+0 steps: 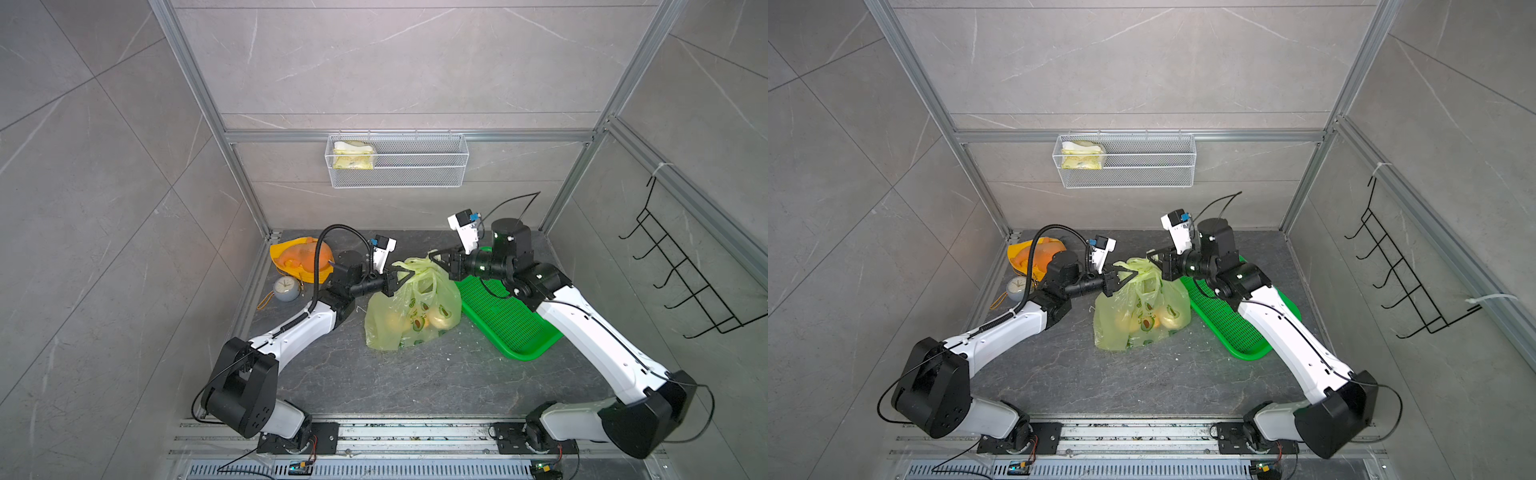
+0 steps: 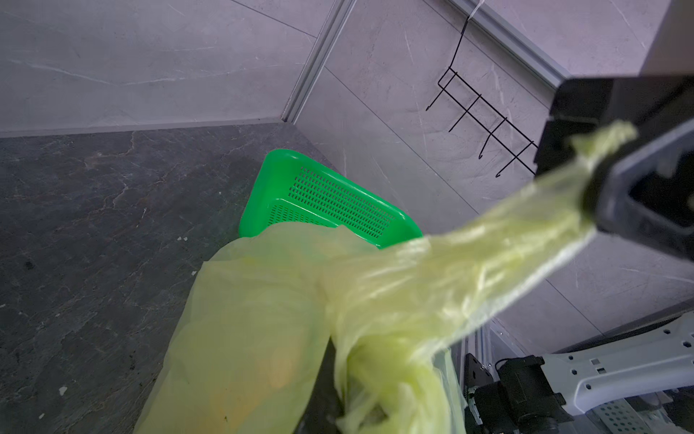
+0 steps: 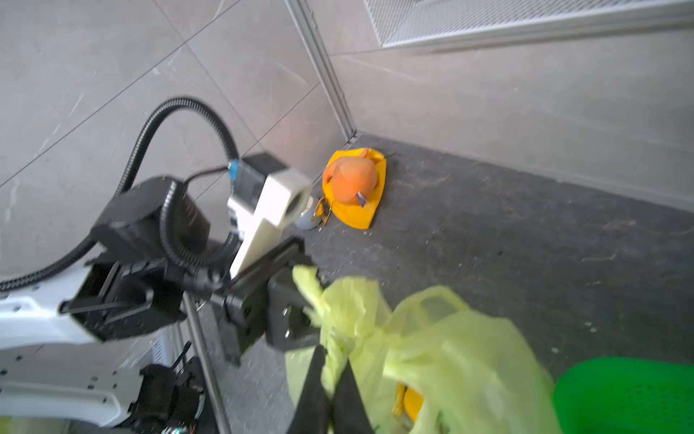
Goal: Place the pears into plastic bags & tie knots
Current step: Tie the plastic bag at the center of the board.
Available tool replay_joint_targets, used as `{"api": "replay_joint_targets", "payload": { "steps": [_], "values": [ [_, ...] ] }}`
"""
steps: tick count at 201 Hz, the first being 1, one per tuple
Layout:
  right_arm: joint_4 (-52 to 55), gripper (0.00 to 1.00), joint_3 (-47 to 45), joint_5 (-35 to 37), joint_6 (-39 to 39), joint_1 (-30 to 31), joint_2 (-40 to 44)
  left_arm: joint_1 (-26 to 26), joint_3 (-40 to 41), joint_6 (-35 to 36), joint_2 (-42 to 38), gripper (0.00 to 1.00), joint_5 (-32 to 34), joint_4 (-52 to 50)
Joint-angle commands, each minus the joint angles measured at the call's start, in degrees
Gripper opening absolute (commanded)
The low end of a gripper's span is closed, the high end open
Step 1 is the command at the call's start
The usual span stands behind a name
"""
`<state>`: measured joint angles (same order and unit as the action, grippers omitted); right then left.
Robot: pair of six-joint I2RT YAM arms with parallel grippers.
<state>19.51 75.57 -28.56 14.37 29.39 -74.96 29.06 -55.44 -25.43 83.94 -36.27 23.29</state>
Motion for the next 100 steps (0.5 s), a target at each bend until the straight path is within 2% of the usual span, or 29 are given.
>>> {"api": "replay_joint_targets", "payload": {
  "steps": [1, 23, 37, 54, 100],
  "values": [
    [-1.10, 0.00, -8.12, 1.10, 2.77, 3.24, 4.62, -0.48, -2.47, -2.29, 1.21, 0.00, 3.07, 2.02],
    [-4.21, 0.00, -15.42, 2.14, 5.75, 5.12, 4.59, -0.48, -3.35, -2.33, 1.58, 0.00, 2.83, 1.45],
    [-6.91, 0.00, -17.50, 5.41, 6.54, 5.15, 2.15, -0.52, -3.53, -2.32, 1.66, 0.00, 1.71, 1.82],
    [-9.24, 0.00, -16.49, 9.58, 6.64, 4.55, -2.46, -0.53, -3.58, -2.25, 1.75, 0.00, -0.63, 2.83],
    [-10.73, 0.00, -13.12, 9.09, 7.12, 4.11, -7.31, -0.55, -2.54, -1.64, 0.16, 0.00, -6.75, 2.49]
  ]
}}
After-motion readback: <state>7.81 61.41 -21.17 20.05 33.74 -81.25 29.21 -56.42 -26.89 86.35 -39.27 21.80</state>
